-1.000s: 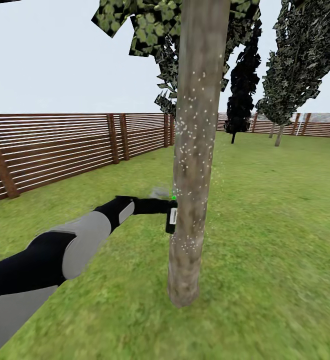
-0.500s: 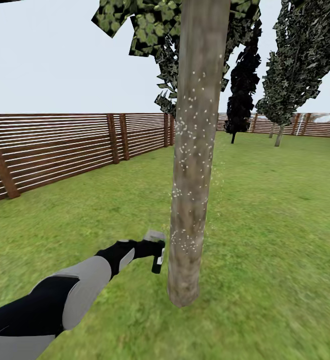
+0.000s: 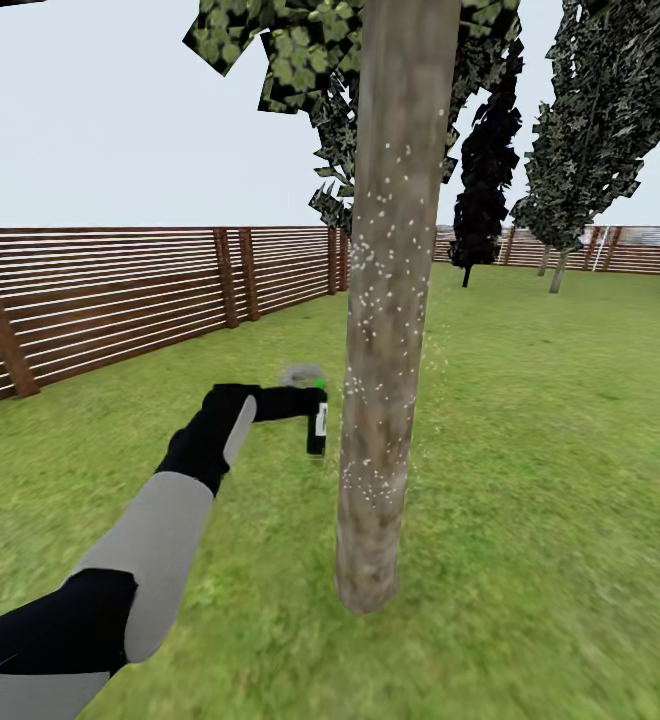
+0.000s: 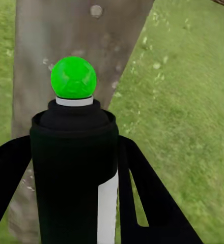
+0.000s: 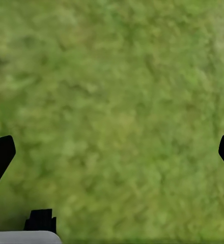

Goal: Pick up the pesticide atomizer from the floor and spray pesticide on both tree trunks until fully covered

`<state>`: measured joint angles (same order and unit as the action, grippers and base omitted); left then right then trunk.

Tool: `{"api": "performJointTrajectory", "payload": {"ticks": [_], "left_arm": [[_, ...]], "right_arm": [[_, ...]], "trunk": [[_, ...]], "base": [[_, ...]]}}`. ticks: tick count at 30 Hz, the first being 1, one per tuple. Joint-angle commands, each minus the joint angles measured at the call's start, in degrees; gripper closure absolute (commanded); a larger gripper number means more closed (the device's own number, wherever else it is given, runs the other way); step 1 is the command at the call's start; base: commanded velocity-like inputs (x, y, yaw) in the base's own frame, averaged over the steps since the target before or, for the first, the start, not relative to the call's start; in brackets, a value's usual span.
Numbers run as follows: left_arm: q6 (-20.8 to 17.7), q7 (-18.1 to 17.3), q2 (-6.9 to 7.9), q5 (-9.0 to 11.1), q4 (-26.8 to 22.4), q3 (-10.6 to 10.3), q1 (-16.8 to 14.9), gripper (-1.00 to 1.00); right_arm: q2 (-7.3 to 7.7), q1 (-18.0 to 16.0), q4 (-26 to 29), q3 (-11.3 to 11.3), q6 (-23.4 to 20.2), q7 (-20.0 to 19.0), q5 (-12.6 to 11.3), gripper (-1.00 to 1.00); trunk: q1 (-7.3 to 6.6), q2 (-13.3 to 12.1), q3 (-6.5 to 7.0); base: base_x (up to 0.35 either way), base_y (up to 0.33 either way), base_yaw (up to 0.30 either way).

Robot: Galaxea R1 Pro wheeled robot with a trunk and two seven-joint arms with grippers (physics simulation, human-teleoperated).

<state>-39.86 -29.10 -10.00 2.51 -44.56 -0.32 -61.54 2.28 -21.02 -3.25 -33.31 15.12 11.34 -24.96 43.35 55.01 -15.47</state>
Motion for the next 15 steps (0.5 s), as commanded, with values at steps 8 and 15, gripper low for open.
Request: {"api": "performJointTrajectory", "payload": {"ticks": [8, 15], "left_arm": [[-11.2, -0.1, 0.0, 0.2, -16.5, 0.0, 0.0, 1.0], [-16.5, -0.2, 0.0, 0.1, -21.8, 0.0, -2.4, 1.0]], "right_arm": [[0.0, 0.0, 0.0, 0.0, 0.0, 0.0, 0.0, -1.0], [0.0, 0.0, 0.0, 0.0, 0.0, 0.0, 0.0, -1.0]], "trunk": [[0.0, 0.0, -0.01], [0.0, 0.0, -0.01]], "base": [[0.0, 0.0, 0.0], [0.0, 0.0, 0.0]]}}
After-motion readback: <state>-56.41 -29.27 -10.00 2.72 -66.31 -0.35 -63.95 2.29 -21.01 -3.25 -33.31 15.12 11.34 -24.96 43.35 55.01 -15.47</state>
